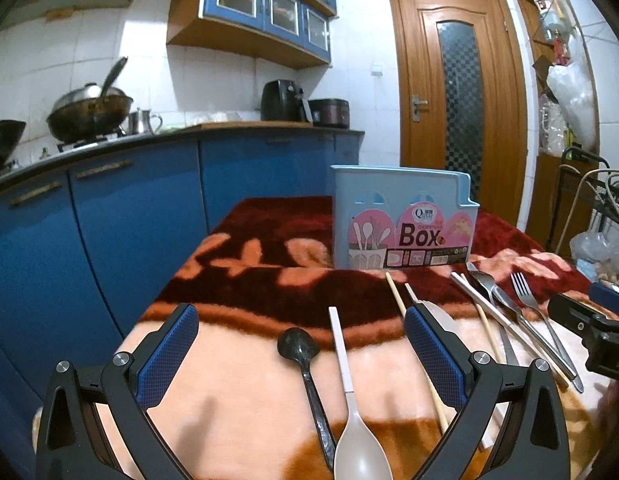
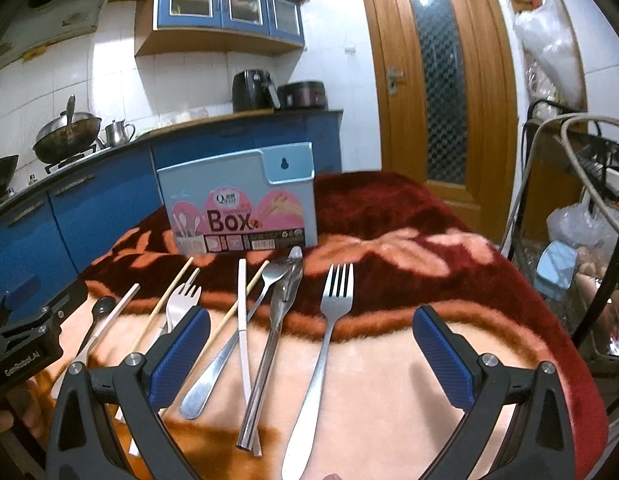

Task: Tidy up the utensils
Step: 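Grasp the black spoon with the left tool while the right tool grasps a steel fork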

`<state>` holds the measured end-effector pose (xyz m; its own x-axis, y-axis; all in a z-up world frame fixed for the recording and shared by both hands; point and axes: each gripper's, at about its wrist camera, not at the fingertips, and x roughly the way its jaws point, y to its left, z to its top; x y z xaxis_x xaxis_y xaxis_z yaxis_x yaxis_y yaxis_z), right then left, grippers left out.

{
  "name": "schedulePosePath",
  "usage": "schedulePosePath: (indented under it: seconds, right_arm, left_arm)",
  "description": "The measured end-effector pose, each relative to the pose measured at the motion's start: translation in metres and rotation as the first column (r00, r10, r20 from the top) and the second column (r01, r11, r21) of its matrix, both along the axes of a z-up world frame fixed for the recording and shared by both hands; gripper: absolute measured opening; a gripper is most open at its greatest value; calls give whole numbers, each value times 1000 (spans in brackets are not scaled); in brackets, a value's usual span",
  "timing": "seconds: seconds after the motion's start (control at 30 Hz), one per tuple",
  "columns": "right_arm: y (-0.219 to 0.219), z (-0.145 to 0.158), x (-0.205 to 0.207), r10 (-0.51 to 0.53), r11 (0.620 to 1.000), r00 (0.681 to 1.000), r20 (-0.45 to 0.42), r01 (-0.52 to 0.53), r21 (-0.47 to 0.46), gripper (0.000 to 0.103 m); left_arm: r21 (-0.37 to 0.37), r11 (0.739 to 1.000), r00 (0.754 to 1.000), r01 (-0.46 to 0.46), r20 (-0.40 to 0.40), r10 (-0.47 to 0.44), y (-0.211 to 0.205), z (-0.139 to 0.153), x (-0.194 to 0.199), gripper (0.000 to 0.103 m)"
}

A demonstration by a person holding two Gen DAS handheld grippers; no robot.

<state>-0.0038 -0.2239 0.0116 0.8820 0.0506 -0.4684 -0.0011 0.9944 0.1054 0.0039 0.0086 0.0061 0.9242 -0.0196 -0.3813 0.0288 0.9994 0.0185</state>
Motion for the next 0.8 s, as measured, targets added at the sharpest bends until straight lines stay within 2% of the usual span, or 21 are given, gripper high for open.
schedulePosePath:
  seconds: [0.27,0.37,0.43,0.53,0.63,0.73,0.8]
  right_arm:
    - [-9,17,10,42,998,993,-109,-47,-40,103]
    - [-12,23,18,66,996,982,-177,-74,-41,103]
    - [-13,27,24,92,994,970,-226,-104,-45,102]
    - [-12,34,31,111,989,955,-275,-134,-67,96]
    - [-11,39,39,118,983,941,-318,-157,-98,90]
    - [-9,39,48,128,977,918,-376,-183,-114,81]
    - [-8,36,54,137,972,896,-423,-204,-117,70]
  left_arm:
    - [57,998,998,17,-63,-13,7,19,15,102]
    - [82,996,990,19,-137,-8,11,26,27,102]
    - [103,995,976,15,-219,8,17,27,39,102]
    - [56,998,940,23,-342,-2,31,27,58,102]
    - [21,999,906,32,-424,-20,38,25,69,102]
    - [22,998,880,52,-474,-35,36,22,75,101]
    - [9,998,847,66,-529,-51,32,16,81,93]
